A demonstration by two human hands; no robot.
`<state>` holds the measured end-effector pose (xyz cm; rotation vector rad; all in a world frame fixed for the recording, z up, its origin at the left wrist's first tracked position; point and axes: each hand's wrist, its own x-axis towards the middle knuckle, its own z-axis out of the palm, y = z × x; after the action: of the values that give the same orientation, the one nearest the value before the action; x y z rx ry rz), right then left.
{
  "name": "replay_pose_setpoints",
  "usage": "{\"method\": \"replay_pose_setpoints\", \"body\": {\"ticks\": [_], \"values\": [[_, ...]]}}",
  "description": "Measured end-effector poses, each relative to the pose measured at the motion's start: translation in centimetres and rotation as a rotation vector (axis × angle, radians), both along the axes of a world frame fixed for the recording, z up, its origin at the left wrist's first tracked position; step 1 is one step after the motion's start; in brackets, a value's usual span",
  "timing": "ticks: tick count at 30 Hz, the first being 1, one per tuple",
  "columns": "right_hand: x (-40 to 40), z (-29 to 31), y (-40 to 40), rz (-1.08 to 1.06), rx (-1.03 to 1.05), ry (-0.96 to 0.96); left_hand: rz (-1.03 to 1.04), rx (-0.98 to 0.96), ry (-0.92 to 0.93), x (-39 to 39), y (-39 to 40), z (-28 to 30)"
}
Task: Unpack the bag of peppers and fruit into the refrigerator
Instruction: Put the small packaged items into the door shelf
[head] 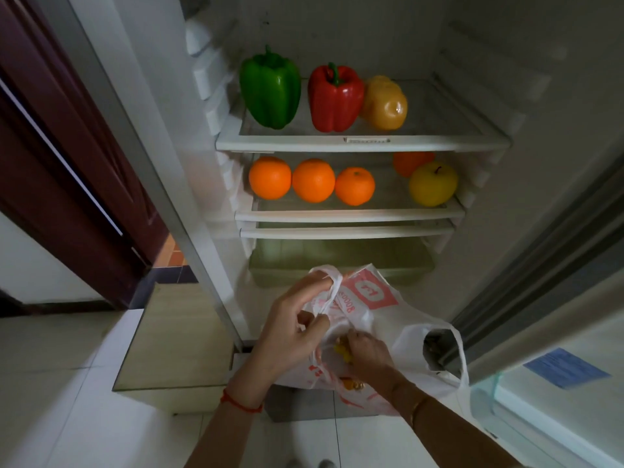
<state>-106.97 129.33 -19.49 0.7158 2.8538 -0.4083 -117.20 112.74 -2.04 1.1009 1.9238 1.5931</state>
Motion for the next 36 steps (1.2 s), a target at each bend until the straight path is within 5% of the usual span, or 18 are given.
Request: {"method": "replay_pose_setpoints", "body": {"ticks": [4,13,22,36], "values": [[-0.8,2.7,0.3,-0.235,-0.248,0.057,-0.030,0.000,-0.003,0.3,0.5,0.6],[3.4,10.0,1.1,-0.659,-0.708,0.587,-0.111,0.015,0.010,1.9,2.8,1.1],[12.8,14.8,2.9,-0.919,-0.701,0.848,-0.236,0.009,0.034,5.3,6.1,1.9],[25.9,10.7,6.9,-1.185,-0.428,0.442,-0.208,-0.073,0.059,7.4,8.7,0.4]]}}
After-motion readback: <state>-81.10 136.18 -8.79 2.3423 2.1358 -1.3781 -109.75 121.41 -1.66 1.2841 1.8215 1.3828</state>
